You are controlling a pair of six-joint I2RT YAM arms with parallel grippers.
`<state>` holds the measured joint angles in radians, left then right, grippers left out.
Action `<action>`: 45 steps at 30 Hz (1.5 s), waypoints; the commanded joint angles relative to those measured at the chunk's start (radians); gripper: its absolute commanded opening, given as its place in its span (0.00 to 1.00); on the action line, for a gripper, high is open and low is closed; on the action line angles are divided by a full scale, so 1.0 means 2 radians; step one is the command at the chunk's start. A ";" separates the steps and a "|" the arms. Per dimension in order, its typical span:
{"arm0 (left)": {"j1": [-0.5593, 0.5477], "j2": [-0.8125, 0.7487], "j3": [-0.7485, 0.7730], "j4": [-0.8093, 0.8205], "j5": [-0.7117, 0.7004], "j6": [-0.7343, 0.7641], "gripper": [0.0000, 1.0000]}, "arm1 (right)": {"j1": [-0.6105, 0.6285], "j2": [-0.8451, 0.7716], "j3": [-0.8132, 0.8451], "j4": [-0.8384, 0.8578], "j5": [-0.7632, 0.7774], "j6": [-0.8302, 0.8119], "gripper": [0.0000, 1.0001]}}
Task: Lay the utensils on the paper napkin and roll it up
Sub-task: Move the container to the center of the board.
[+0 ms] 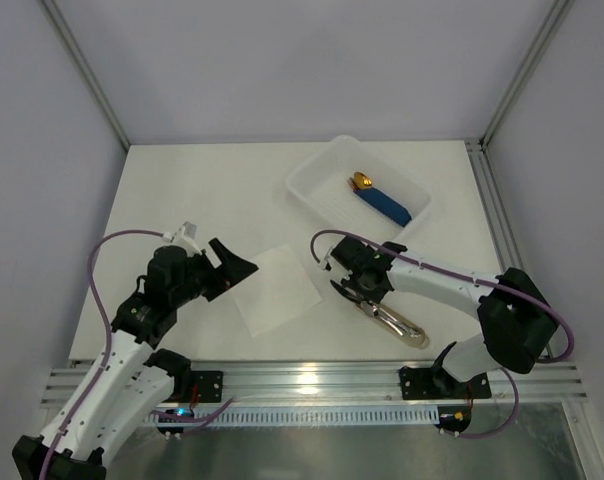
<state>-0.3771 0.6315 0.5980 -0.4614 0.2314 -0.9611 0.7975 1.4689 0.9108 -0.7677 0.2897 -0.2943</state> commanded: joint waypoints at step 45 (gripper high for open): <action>0.002 -0.006 0.003 0.009 0.017 0.012 0.87 | -0.037 0.052 0.011 0.022 -0.106 -0.016 0.27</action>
<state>-0.3771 0.6197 0.5865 -0.4610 0.2462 -0.9577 0.7341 1.5417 0.9165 -0.7609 0.0937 -0.3164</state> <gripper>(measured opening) 0.867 0.273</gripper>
